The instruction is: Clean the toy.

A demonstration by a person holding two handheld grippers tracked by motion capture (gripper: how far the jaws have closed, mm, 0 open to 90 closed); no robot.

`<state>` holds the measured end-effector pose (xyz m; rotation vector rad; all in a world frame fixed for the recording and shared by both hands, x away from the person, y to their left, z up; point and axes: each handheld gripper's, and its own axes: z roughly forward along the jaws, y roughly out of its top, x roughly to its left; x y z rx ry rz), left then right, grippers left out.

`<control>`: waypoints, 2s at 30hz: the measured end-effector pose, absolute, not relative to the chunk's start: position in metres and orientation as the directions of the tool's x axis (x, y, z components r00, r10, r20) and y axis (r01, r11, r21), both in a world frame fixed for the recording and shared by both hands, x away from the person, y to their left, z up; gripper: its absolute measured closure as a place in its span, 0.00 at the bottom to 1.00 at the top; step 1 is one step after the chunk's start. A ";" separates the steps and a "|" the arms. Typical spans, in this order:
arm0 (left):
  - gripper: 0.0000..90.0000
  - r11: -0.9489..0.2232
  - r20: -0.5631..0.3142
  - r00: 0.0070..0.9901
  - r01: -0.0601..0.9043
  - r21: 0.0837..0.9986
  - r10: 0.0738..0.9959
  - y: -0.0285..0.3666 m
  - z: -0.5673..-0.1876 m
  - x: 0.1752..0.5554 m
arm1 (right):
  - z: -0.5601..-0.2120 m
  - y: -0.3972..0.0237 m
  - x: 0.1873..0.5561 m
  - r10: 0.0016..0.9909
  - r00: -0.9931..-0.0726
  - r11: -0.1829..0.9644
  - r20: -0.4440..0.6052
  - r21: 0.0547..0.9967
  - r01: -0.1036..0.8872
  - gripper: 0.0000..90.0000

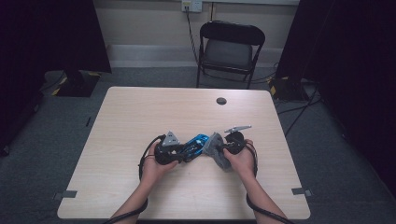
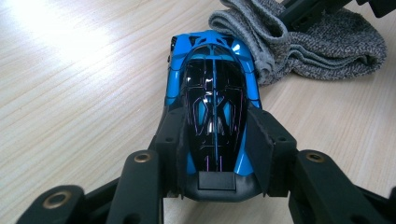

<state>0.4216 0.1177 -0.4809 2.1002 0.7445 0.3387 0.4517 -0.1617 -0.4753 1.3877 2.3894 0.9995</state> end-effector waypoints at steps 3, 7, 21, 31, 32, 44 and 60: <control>0.66 -0.446 -0.031 0.785 0.384 0.809 0.619 0.118 -0.482 0.421 | -0.475 -0.161 0.452 0.833 -0.533 0.329 0.149 0.642 0.693 0.89; 0.66 -0.445 -0.031 0.785 0.383 0.809 0.619 0.119 -0.482 0.421 | -0.475 -0.162 0.455 0.839 -0.525 0.325 0.141 0.644 0.693 0.88; 0.66 -0.437 -0.034 0.782 0.382 0.814 0.622 0.119 -0.483 0.420 | -0.466 -0.189 0.448 0.869 -0.475 0.271 0.140 0.669 0.692 0.88; 0.66 -0.438 -0.031 0.782 0.381 0.814 0.623 0.119 -0.483 0.419 | -0.452 -0.194 0.425 0.825 -0.540 0.284 0.167 0.704 0.651 0.88; 0.66 -0.438 -0.031 0.782 0.381 0.814 0.622 0.119 -0.483 0.419 | -0.452 -0.192 0.422 0.817 -0.552 0.293 0.166 0.705 0.646 0.88; 0.66 -0.439 -0.029 0.782 0.380 0.814 0.623 0.119 -0.483 0.419 | -0.451 -0.158 0.391 0.718 -0.676 0.384 0.165 0.716 0.582 0.88; 0.66 -0.441 -0.021 0.780 0.375 0.815 0.626 0.119 -0.483 0.419 | -0.472 -0.095 0.381 0.618 -0.775 0.522 0.134 0.667 0.531 0.88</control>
